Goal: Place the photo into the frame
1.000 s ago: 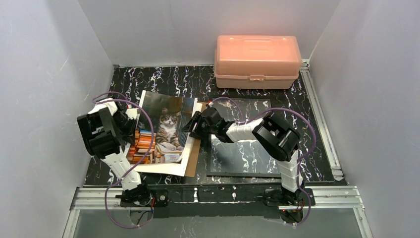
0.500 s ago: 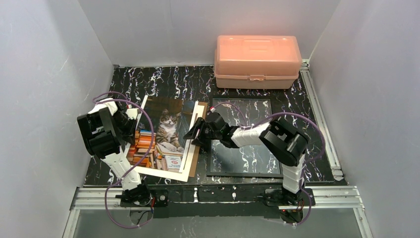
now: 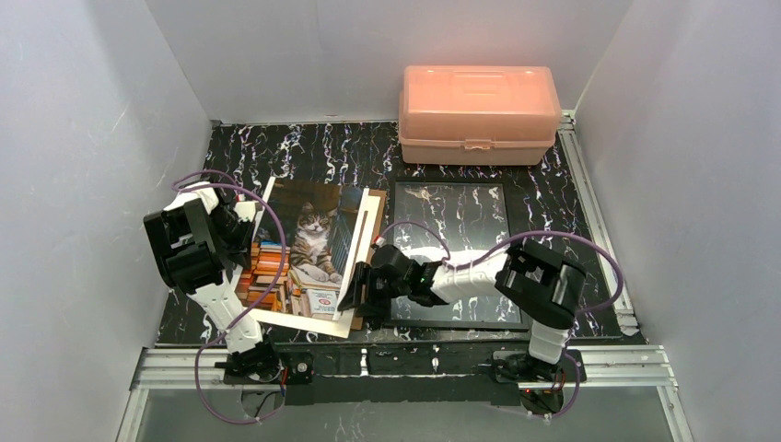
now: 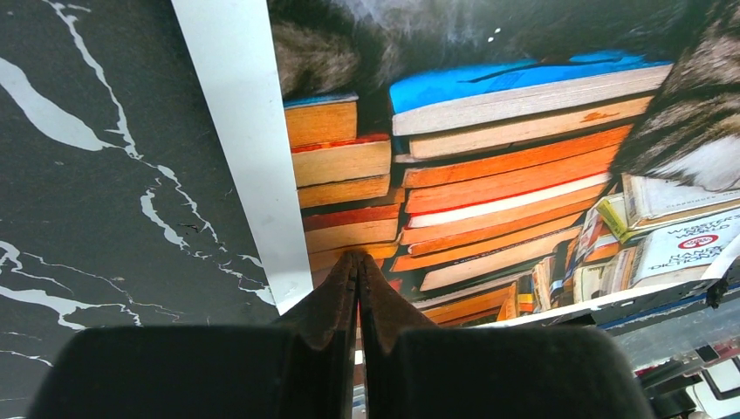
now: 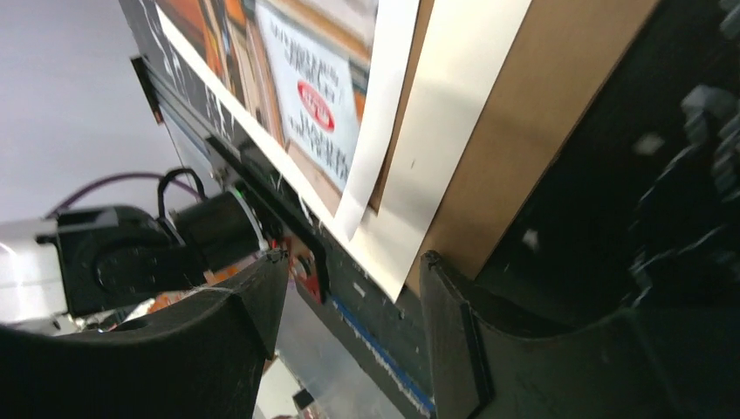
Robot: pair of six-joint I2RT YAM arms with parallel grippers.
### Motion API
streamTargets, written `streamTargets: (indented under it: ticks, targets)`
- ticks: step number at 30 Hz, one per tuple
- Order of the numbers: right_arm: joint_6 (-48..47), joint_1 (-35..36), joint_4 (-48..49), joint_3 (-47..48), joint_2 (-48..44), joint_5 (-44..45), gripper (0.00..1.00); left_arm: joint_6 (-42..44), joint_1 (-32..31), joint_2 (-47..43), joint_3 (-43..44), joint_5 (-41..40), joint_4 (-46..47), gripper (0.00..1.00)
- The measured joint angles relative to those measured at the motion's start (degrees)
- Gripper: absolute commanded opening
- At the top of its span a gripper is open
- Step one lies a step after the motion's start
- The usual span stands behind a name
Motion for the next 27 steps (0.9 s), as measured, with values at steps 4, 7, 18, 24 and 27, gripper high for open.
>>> streamTargets:
  ticks: [4,7,18,24,27]
  targets:
    - [1.09,3.08,-3.23,-0.17,-2.4,0.33,0.64,-0.28,0.0,0.04,0.02,-0.04,0.0,0.0]
    - [1.66,4.46,-5.42,-0.2,-4.09,1.44,0.65,-0.5,0.0,0.09,0.07,-0.09,-0.02,0.0]
    - [4.63,7.17,-6.45,-2.03,-4.24,3.3,0.64,-1.31,0.0,0.09,0.07,-0.22,0.02,0.0]
    - [7.41,8.96,-4.35,-2.1,-2.93,6.29,0.64,-1.73,0.0,0.09,0.07,-0.31,0.04,0.0]
    - [9.16,10.08,-2.47,-2.43,-2.62,9.25,0.63,-1.86,0.0,0.09,0.07,-0.31,0.07,0.0]
